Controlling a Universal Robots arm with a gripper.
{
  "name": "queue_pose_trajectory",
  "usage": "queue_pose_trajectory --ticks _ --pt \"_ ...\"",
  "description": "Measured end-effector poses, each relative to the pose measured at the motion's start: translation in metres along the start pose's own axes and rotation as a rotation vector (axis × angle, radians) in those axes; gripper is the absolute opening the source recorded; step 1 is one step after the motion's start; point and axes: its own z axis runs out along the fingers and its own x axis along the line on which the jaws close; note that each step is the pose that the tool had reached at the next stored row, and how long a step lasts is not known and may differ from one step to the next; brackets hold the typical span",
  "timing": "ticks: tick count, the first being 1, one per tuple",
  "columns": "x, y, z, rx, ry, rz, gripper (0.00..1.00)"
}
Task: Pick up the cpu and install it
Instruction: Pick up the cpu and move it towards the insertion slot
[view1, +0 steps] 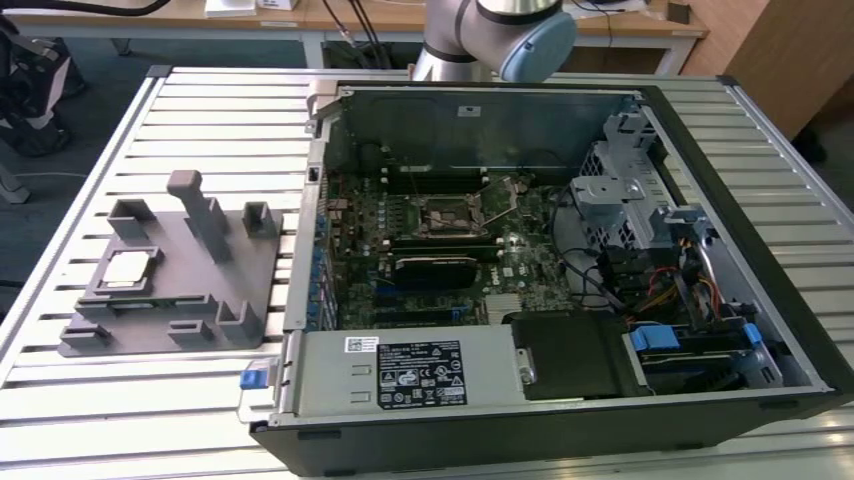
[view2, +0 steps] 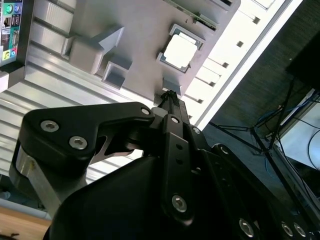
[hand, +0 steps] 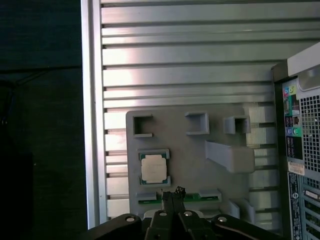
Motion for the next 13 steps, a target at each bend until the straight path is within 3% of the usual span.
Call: queue_pose_trajectory --ticks 9,11,12,13 --pt "0.0001 -0.0003 0.0056 0.0009 0.0027 0.0 0.11" --pt "0.0001 -0.0004 0.0073 0.005 0.007 -0.01 0.11" --pt "0.0003 -0.0004 0.0083 0.0056 0.01 -0.019 0.23" --pt "0.0007 -0.0005 0.0096 0.0056 0.0117 -0.027 0.23"
